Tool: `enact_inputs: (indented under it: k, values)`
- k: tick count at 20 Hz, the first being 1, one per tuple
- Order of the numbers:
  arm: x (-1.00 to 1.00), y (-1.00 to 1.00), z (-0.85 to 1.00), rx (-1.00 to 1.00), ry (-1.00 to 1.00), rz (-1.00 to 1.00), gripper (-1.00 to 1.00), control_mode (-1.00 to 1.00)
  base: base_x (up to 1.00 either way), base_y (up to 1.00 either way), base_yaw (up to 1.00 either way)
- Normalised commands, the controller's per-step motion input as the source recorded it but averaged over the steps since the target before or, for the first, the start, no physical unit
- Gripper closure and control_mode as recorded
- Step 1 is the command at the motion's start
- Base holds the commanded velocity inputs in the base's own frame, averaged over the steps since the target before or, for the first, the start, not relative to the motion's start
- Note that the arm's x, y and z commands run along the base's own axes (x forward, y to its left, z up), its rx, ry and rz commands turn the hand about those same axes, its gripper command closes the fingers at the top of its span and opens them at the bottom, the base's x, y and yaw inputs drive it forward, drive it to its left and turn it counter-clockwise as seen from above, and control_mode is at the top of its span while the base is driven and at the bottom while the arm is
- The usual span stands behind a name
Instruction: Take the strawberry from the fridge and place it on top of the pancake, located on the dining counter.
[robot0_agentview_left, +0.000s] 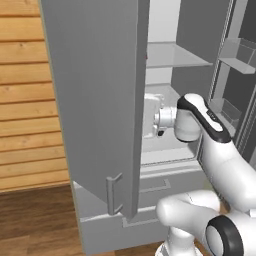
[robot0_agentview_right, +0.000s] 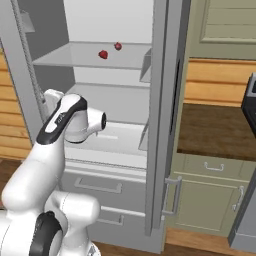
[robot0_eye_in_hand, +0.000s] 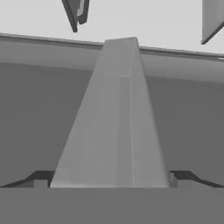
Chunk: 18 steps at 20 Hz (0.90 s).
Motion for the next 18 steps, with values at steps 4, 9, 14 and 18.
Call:
enact_inputs:
  k: [4,9,14,18]
  values:
    - [-0.45,0.64,0.0,-0.08,-0.01,0.06,-1.0,-1.0,0.0,0.0,0.0]
    - [-0.45,0.69,0.0,-0.09,0.0,0.02,-1.0,-1.0,0.0,0.0,0.0]
    - [-0.32,0.65,0.0,-0.05,0.0,0.0,-1.0,-1.0,0.0,0.0,0.0]
    - [-0.03,0.61,0.0,0.0,0.0,0.0,-1.0,-1.0,0.0,0.0,0.0]
